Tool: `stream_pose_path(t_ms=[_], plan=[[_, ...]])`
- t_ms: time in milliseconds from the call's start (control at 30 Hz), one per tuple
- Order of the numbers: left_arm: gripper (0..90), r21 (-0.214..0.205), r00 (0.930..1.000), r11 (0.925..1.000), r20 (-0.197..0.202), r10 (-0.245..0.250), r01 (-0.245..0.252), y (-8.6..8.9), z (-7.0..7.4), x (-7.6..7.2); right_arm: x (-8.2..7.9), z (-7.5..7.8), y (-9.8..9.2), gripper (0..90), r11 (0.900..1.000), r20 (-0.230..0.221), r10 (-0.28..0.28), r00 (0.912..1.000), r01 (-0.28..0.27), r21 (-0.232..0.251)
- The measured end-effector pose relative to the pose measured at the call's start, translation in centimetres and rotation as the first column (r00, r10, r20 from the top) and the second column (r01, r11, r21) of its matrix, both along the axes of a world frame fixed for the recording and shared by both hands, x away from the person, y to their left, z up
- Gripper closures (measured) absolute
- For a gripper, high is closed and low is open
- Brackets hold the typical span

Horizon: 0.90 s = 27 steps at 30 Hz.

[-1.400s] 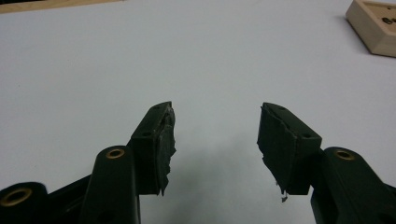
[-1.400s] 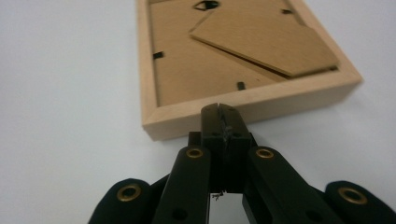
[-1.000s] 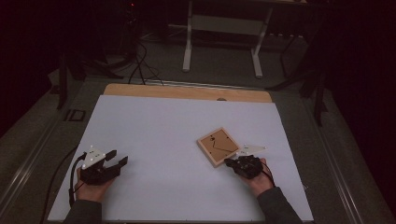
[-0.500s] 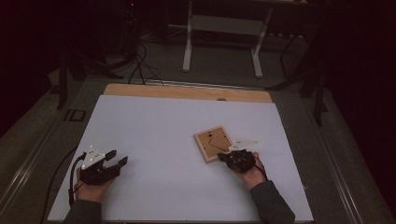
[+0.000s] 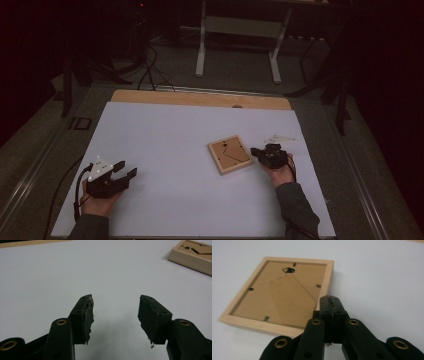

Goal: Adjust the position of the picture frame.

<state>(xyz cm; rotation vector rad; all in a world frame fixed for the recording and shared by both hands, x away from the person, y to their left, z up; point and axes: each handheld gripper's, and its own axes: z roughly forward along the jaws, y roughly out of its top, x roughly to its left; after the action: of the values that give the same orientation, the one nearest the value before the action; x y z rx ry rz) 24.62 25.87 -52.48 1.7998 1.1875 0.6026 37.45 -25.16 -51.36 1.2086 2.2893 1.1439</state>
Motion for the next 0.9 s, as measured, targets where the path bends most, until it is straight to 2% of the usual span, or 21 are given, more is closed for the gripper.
stream_pose_path(t_ms=[133,233,300,367,533,733,800,900], plan=[[46.0,-0.002,1.0,1.0,0.002,0.0,0.0,0.1,0.0,0.0,0.7,-0.8,0.1,89.7,0.9998,-0.041,-0.014,0.9991,0.014,-0.017],[46.0,-0.003,1.0,1.0,0.002,0.001,-0.001,0.1,0.0,-0.1,0.8,-1.4,0.2,89.8,0.9998,-0.07,0.003,0.9976,-0.005,-0.022],[46.0,-0.003,1.0,1.0,0.002,0.0,0.0,0.1,0.0,-0.1,0.6,-1.5,0.0,89.8,1.0,-0.082,0.004,0.9966,-0.004,0.002],[46.0,-0.002,1.0,1.0,0.001,0.0,0.0,0.0,0.0,0.0,0.3,-1.5,-0.1,89.8,0.9999,-0.081,0.012,0.9967,-0.012,0.0],[46.0,0.002,1.0,1.0,-0.002,-0.004,0.004,-0.1,-0.1,0.1,-1.3,-1.4,0.8,89.7,0.9959,-0.067,0.081,0.9945,-0.083,-0.037],[46.0,0.0,1.0,1.0,0.0,-0.007,0.007,-0.2,-0.1,0.2,-3.4,-1.5,2.7,89.7,0.9849,-0.048,0.16,0.9859,-0.163,-0.059],[46.0,0.0,1.0,1.0,0.001,-0.008,0.008,-0.2,0.0,0.2,-4.0,-1.6,3.6,89.7,0.9765,-0.044,0.196,0.9797,-0.199,-0.083],[46.0,-0.001,1.0,1.0,0.001,-0.008,0.008,-0.2,0.0,0.1,-4.9,-1.7,5.1,89.7,0.965,-0.039,0.243,0.9693,-0.245,-0.093]])
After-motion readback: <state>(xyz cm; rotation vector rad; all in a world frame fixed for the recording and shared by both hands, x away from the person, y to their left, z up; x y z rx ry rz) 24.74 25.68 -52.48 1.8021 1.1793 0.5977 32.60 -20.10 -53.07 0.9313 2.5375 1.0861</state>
